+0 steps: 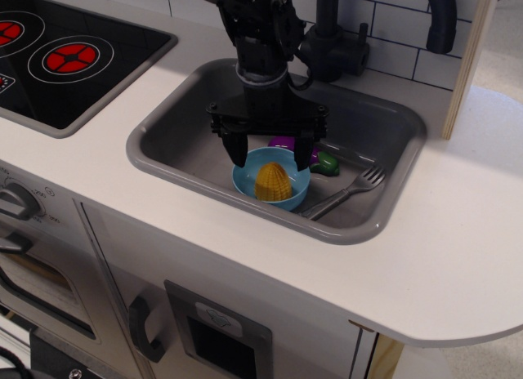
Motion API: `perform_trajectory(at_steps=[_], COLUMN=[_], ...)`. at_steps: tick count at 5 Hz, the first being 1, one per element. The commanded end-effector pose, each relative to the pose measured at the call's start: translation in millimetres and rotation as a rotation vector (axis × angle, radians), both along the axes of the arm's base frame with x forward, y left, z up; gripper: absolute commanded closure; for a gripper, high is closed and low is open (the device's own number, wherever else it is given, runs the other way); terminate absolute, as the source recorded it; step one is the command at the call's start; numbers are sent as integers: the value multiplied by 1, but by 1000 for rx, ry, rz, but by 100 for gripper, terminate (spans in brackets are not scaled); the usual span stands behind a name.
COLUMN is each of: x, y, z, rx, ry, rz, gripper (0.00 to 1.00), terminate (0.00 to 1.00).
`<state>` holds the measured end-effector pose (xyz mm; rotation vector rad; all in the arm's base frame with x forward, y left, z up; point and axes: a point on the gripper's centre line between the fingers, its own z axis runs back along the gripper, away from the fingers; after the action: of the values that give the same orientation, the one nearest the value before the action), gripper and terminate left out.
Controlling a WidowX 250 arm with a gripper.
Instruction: Take corn out of bowl sink
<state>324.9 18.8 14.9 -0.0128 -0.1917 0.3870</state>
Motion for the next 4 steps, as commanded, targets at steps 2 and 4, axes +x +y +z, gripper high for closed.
perform_trajectory(at_steps=[2, 4], x=[-1, 0], y=[-1, -2], z=[-11, -19], rx=[41, 67], ry=[-20, -13], rz=[27, 28], gripper=[0, 0], terminate=[0, 0])
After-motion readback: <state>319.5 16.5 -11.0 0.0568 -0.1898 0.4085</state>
